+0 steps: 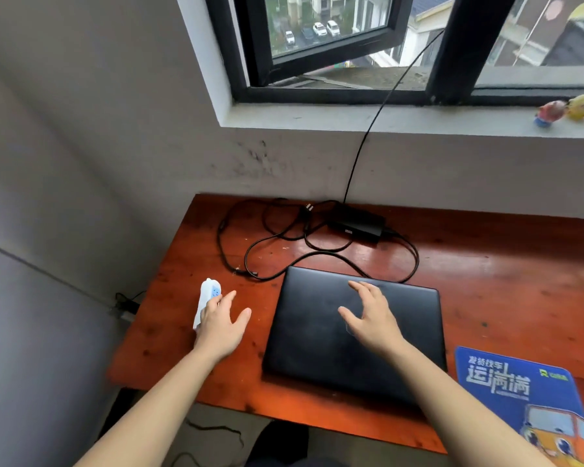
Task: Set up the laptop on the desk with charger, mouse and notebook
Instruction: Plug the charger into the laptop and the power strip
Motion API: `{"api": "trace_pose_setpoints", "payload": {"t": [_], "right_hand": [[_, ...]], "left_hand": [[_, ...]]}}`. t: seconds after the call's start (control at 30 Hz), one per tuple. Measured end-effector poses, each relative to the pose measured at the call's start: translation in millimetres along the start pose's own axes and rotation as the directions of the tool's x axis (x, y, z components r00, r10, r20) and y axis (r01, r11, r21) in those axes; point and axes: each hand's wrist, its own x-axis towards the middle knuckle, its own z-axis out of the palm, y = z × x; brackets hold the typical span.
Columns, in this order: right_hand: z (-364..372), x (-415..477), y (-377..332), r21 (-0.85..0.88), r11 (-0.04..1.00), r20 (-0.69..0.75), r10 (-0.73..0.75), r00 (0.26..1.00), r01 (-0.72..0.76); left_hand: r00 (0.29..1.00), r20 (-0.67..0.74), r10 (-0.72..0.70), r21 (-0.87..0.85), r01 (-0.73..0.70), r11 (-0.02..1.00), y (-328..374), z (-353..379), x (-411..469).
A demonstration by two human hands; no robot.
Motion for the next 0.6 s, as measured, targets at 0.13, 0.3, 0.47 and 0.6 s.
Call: {"api": "trace_pose_setpoints", "payload": {"t": [0.13, 0.3, 0.47, 0.6], "right_hand": [[26, 33, -12, -0.019, 0.998, 0.014, 0.057, 0.998, -0.057], [62, 67, -29, -0.122, 0.983, 0.009, 0.138, 0.990, -0.136], [97, 84, -33, -0.355, 0.914, 0.118, 0.252, 0.961, -0.196], [107, 83, -28, -0.474, 0.865, 0.196, 0.284, 0.939, -0.163]], "left_hand": [[0.993, 0.094, 0.068, 0.167, -0.084, 0.982, -10, -2, 52], [0.975, 0.131, 0.180, 0.359, -0.216, 0.908, -12, -3, 123], [0.944, 0.209, 0.256, 0.510, -0.329, 0.795, -20, 9, 178], [0.926, 0.222, 0.307, 0.573, -0.378, 0.727, -33, 18, 189]]}}
